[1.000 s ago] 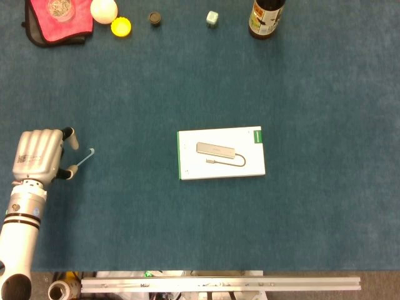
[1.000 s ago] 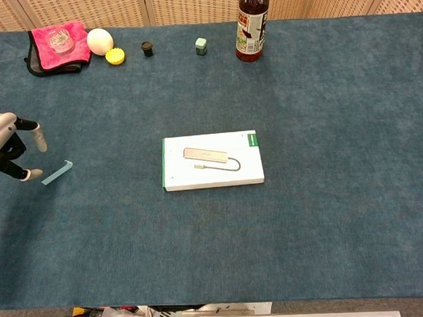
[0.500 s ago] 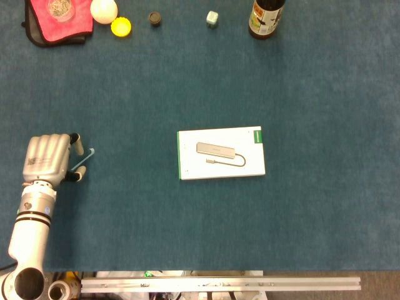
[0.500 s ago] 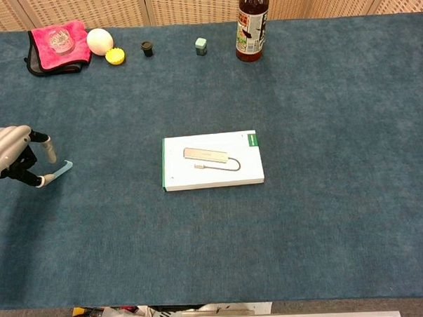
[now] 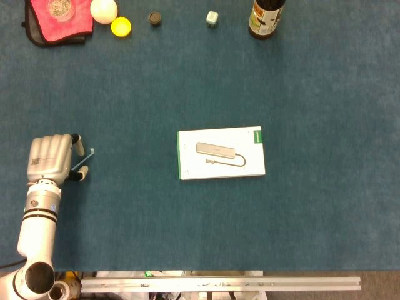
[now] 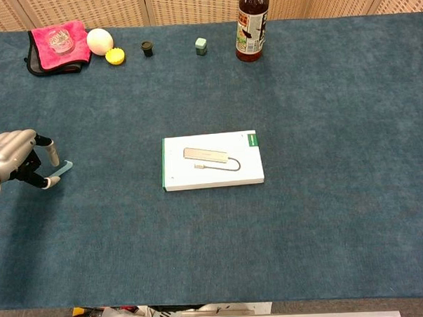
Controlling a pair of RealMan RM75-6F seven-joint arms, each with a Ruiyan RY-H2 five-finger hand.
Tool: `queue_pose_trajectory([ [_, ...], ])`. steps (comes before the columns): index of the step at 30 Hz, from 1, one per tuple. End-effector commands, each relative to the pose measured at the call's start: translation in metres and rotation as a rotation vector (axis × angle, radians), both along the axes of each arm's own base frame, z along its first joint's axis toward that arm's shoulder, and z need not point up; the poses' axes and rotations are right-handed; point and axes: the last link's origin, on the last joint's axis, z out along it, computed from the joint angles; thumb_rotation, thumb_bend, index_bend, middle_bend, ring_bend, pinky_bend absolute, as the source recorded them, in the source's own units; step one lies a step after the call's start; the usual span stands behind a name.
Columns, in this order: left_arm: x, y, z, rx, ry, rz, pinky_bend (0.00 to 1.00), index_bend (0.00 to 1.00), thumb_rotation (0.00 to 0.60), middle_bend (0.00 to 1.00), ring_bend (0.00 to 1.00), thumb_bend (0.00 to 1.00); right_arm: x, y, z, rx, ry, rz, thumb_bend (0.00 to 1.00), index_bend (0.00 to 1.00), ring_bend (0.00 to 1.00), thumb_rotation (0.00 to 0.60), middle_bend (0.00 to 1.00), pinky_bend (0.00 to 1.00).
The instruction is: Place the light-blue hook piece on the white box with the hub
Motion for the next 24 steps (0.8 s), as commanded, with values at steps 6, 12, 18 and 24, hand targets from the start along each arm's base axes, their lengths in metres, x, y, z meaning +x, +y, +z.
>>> queue_pose_trajectory([
  [6, -0.0048, -0.0014, 0.0000, 0.000, 0.019, 0.024, 1.00, 0.51, 0.533, 0.98, 1.00, 0.24, -0.0019, 0.0020, 0.0014, -0.003, -0.002, -0.007, 0.14, 0.16, 0.25, 0.600, 0.28, 0.33],
  [12, -0.0073, -0.0027, -0.0017, -0.003, 0.022, 0.042, 1.00, 0.51, 0.531, 0.98, 1.00, 0.24, -0.0030, 0.0025, 0.0013, 0.000, -0.004, -0.009, 0.14, 0.16, 0.25, 0.600, 0.28, 0.33],
  [18, -0.0090, -0.0017, -0.0051, -0.006, 0.026, 0.056, 1.00, 0.51, 0.533, 0.98, 1.00, 0.26, -0.0042, 0.0030, 0.0025, -0.007, -0.007, -0.009, 0.14, 0.16, 0.25, 0.600, 0.28, 0.33],
  [24, -0.0090, 0.0007, -0.0059, -0.008, 0.031, 0.067, 1.00, 0.51, 0.532, 0.98, 1.00, 0.28, -0.0065, 0.0042, 0.0035, -0.010, -0.009, -0.016, 0.14, 0.16, 0.25, 0.600, 0.28, 0.33],
])
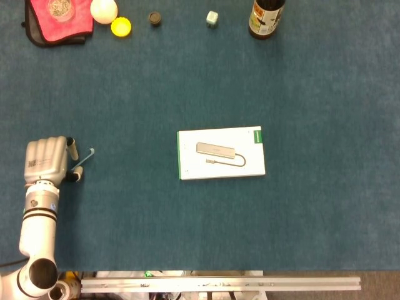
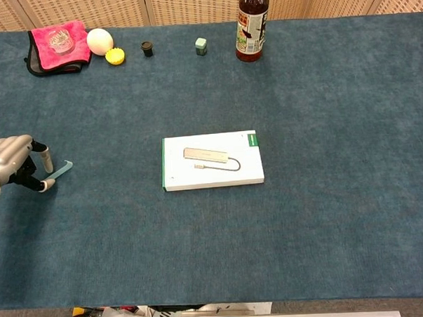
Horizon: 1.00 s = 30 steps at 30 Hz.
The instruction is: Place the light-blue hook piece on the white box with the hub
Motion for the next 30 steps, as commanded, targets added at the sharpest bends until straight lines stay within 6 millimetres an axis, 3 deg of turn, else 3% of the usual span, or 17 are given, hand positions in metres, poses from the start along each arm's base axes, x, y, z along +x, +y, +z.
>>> queue_pose_trajectory([
  [1, 0.0002, 0.0008, -0.0007, -0.002, 0.002, 0.003, 1.00, 0.51, 0.533, 0.98, 1.00, 0.28, -0.0008, 0.0005, 0.0002, -0.001, -0.001, -0.002, 0.14, 0.16, 0.25, 0.600, 0.28, 0.33],
  [30, 0.0030, 0.0050, -0.0071, -0.001, 0.005, 0.012, 1.00, 0.57, 0.600, 0.98, 1.00, 0.33, -0.0043, 0.0035, 0.0027, -0.009, 0.000, -0.016, 0.14, 0.16, 0.25, 0.600, 0.28, 0.33],
])
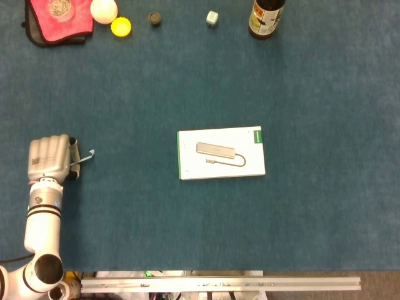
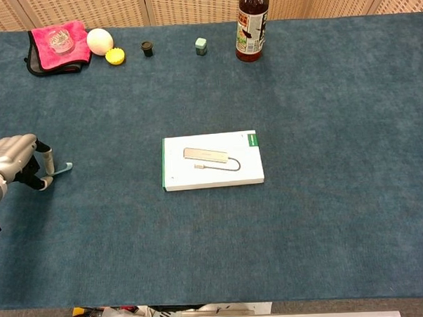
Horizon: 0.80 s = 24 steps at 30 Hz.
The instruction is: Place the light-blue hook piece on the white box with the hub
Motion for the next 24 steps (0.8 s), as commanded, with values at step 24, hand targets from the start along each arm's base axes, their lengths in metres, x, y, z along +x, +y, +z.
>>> queue_pose_trajectory([
  [24, 0.018, 0.015, 0.010, 0.026, -0.065, -0.095, 1.00, 0.58, 0.600, 0.99, 1.00, 0.40, 0.001, -0.001, 0.000, 0.001, 0.001, 0.003, 0.14, 0.16, 0.25, 0.600, 0.28, 0.33],
])
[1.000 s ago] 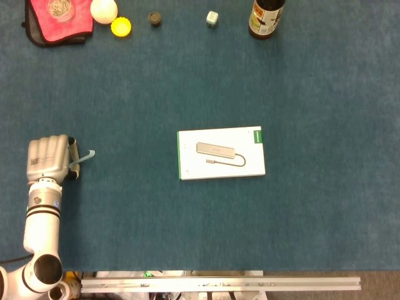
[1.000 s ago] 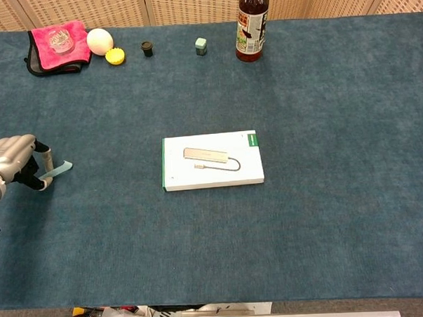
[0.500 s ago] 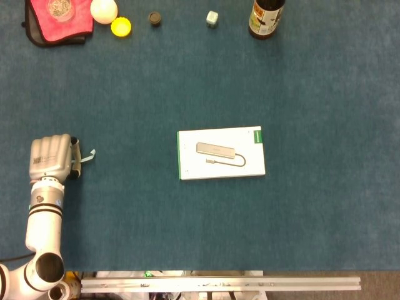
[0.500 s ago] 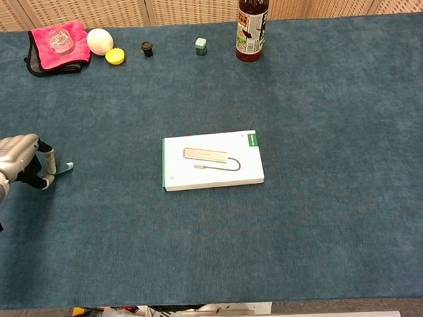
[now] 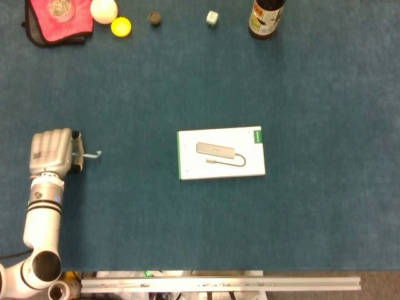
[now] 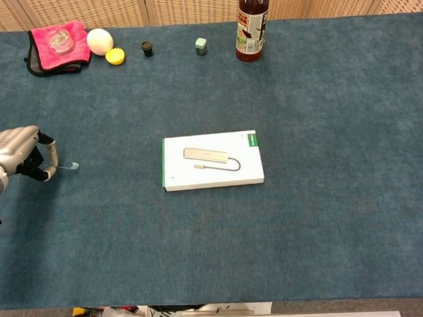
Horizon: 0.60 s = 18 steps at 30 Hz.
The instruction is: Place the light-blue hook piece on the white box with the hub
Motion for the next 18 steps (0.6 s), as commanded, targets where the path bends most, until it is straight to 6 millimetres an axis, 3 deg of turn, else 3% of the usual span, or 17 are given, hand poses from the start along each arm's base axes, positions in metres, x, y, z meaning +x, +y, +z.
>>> queue_pose_trajectory([
  [1, 0.014, 0.006, 0.005, 0.007, -0.014, -0.072, 1.00, 0.58, 0.600, 0.99, 1.00, 0.40, 0.001, 0.000, -0.001, 0.002, 0.000, 0.004, 0.14, 0.16, 0.25, 0.600, 0.28, 0.33],
  [7, 0.047, 0.014, 0.007, -0.004, -0.019, -0.237, 1.00, 0.58, 0.595, 0.99, 1.00, 0.40, 0.004, -0.002, -0.001, 0.002, 0.002, 0.010, 0.14, 0.16, 0.25, 0.600, 0.28, 0.33],
  [13, 0.082, 0.018, -0.005, -0.041, -0.031, -0.411, 1.00, 0.57, 0.593, 0.99, 1.00, 0.40, 0.007, -0.004, -0.002, 0.006, 0.006, 0.015, 0.14, 0.16, 0.25, 0.600, 0.28, 0.33],
  [18, 0.100, 0.019, -0.017, -0.092, -0.027, -0.494, 1.00, 0.57, 0.537, 0.98, 1.00, 0.40, 0.008, -0.003, -0.001, 0.004, 0.009, 0.011, 0.14, 0.16, 0.25, 0.600, 0.28, 0.33],
])
